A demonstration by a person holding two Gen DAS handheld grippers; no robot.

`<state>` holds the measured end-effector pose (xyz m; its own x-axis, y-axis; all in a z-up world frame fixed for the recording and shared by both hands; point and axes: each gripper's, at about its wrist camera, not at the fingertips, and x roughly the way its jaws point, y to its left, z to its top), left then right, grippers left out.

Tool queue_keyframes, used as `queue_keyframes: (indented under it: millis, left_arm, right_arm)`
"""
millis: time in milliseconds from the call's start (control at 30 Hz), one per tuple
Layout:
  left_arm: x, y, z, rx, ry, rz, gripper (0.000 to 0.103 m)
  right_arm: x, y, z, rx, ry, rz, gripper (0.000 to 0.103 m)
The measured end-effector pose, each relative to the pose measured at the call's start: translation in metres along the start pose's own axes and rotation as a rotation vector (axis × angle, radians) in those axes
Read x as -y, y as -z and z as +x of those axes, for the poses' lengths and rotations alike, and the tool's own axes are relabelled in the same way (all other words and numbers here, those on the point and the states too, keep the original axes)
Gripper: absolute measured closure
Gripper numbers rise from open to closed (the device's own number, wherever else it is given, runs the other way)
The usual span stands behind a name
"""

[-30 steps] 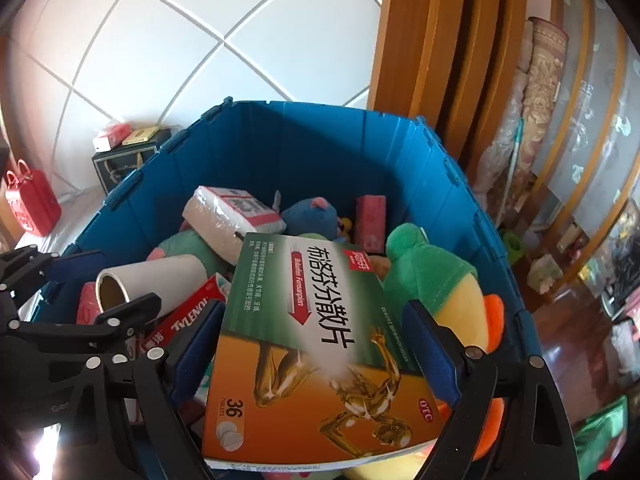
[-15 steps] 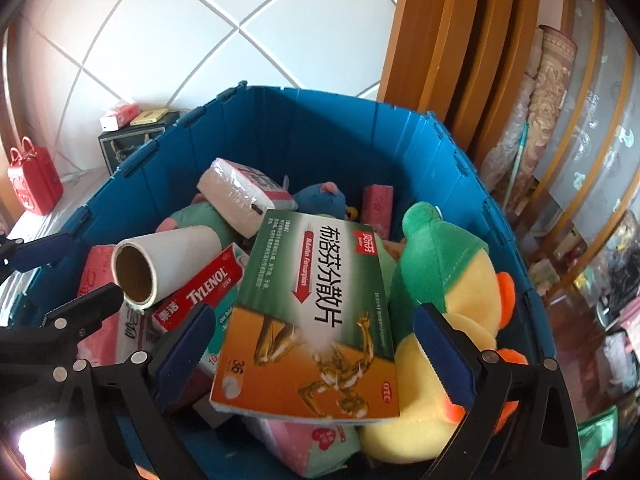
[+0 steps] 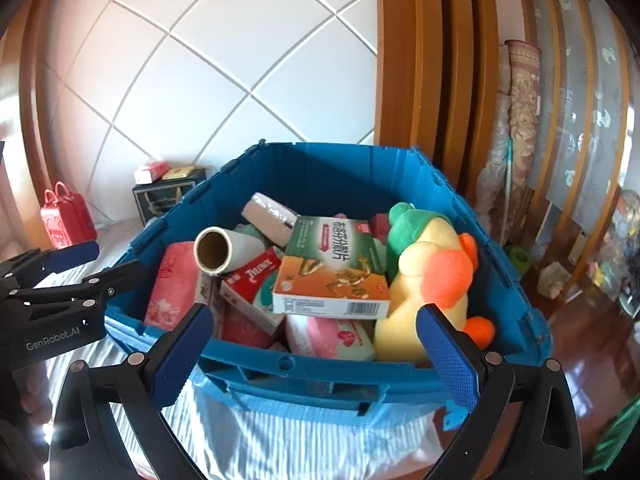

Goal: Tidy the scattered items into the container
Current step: 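Withdraw both grippers from the crate back toward the bed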

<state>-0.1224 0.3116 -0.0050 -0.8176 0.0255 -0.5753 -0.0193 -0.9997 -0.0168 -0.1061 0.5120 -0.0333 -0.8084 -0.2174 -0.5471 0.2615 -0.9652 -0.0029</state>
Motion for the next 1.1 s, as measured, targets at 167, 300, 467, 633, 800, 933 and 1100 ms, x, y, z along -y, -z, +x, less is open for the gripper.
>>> queue_keyframes:
  millis: [167,300,467,633,800,933,1100]
  left_arm:
    - [-0.021,0.008,-0.013,0.014,-0.029,-0.019,0.025]
    - [-0.052,0.011,-0.020,0.030,-0.030,-0.046,0.025]
    - [-0.112,0.016,-0.028,0.059,-0.033,-0.072,0.025]
    - [-0.199,0.022,-0.029,0.055,-0.032,-0.110,0.025]
    - [-0.283,0.027,-0.018,0.033,-0.036,-0.149,0.025]
    - [-0.329,0.030,0.000,-0.014,-0.040,-0.180,0.025]
    - [-0.373,0.031,0.027,-0.045,-0.079,-0.232,0.025]
  right_arm:
    - [-0.021,0.002,-0.004,0.007,-0.023,-0.015,0.000]
    - [-0.051,-0.002,-0.004,0.014,-0.040,-0.030,0.000]
    - [-0.106,-0.011,-0.004,0.050,-0.041,-0.058,0.000]
    - [-0.178,-0.026,0.002,0.093,-0.022,-0.046,0.000]
    - [-0.257,-0.043,0.018,0.093,-0.010,-0.064,0.000]
    - [-0.310,-0.055,0.041,0.065,-0.035,-0.100,0.000]
    - [-0.349,-0.071,0.082,0.024,-0.084,-0.132,0.000]
